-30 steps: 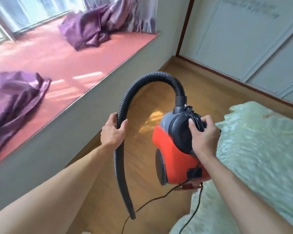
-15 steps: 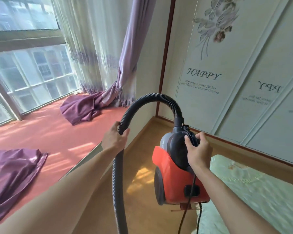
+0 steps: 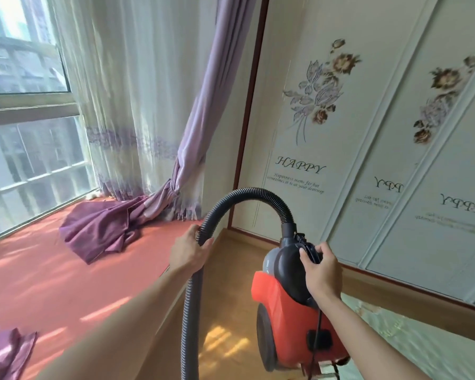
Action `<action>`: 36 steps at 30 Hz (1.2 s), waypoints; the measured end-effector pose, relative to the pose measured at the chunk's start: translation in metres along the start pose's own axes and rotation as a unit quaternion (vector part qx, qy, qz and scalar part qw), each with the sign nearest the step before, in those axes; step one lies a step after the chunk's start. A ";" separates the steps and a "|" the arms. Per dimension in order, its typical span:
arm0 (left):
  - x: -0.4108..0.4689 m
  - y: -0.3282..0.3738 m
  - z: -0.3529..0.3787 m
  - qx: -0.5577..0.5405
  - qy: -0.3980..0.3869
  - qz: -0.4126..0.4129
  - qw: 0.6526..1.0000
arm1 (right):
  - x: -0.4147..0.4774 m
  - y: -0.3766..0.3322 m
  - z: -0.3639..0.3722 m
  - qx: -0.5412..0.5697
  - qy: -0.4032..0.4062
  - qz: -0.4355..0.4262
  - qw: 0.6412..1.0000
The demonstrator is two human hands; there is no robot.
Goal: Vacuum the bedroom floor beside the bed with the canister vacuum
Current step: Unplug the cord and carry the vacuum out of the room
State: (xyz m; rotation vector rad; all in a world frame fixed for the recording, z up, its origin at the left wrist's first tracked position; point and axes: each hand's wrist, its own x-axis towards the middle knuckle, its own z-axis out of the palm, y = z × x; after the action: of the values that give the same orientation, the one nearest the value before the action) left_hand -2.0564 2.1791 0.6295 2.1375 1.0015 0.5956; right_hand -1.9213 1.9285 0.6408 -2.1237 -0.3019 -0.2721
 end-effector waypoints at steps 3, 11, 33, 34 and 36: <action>0.036 0.005 -0.010 0.006 -0.003 0.021 1.000 | 0.010 -0.027 0.016 0.017 0.035 0.006 0.999; 0.110 0.040 -0.009 0.011 -0.009 0.070 0.997 | 0.055 -0.060 0.049 0.030 0.105 0.051 0.993; 0.362 0.184 0.176 -0.024 -0.094 0.113 0.989 | 0.340 0.013 0.130 0.031 0.149 0.117 0.981; 0.373 0.189 0.187 -0.020 -0.100 0.115 0.988 | 0.352 0.018 0.133 0.023 0.152 0.119 0.981; 0.392 0.198 0.206 -0.017 -0.113 0.117 0.987 | 0.376 0.030 0.139 0.007 0.154 0.120 0.981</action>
State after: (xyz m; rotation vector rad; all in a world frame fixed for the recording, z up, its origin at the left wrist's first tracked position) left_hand -1.5955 2.3179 0.6859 2.2495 0.6188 0.4637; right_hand -1.5457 2.0709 0.6590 -2.0419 0.1322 -0.4481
